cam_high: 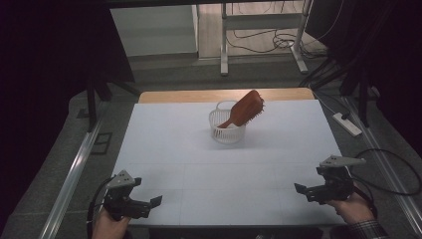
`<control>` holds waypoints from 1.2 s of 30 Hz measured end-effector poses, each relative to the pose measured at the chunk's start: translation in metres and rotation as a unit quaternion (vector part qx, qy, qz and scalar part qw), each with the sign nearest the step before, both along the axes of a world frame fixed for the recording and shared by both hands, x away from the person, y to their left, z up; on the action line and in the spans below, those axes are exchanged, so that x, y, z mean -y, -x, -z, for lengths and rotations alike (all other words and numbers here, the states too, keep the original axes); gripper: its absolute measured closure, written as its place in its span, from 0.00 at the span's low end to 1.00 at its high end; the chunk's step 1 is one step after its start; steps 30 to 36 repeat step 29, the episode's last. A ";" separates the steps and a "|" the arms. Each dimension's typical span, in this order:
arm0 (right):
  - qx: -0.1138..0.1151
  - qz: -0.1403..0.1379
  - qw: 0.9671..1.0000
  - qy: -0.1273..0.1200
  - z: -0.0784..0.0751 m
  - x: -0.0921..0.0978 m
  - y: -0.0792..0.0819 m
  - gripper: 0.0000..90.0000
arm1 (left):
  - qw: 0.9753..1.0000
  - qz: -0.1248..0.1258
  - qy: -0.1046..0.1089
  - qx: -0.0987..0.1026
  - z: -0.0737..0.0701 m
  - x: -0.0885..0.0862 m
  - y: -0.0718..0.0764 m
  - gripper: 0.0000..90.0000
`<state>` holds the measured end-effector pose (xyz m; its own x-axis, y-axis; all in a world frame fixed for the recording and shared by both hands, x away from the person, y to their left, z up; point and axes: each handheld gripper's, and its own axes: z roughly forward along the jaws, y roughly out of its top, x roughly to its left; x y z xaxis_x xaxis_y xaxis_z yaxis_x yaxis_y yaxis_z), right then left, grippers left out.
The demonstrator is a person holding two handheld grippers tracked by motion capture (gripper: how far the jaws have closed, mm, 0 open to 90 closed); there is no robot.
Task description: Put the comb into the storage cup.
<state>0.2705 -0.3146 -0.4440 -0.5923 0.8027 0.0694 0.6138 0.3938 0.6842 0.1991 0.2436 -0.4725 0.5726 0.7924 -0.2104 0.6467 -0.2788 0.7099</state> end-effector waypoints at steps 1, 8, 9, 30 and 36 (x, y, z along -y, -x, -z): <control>0.000 0.001 1.000 0.001 0.000 0.001 0.001 0.00 | 1.000 0.000 0.000 0.000 0.000 0.000 0.000 0.00; -0.002 0.011 1.000 0.012 0.000 0.006 0.008 0.00 | 1.000 0.001 0.000 0.000 0.000 0.000 0.000 0.00; -0.002 0.012 1.000 0.014 0.001 0.007 0.010 0.00 | 1.000 0.000 0.000 0.000 0.000 0.000 0.000 0.00; -0.006 0.036 0.999 0.030 0.000 0.018 0.024 0.00 | 1.000 -0.001 0.000 -0.001 0.000 -0.001 0.000 0.00; -0.006 0.036 0.999 0.030 0.000 0.018 0.024 0.00 | 1.000 -0.001 0.000 -0.001 0.000 -0.001 0.000 0.00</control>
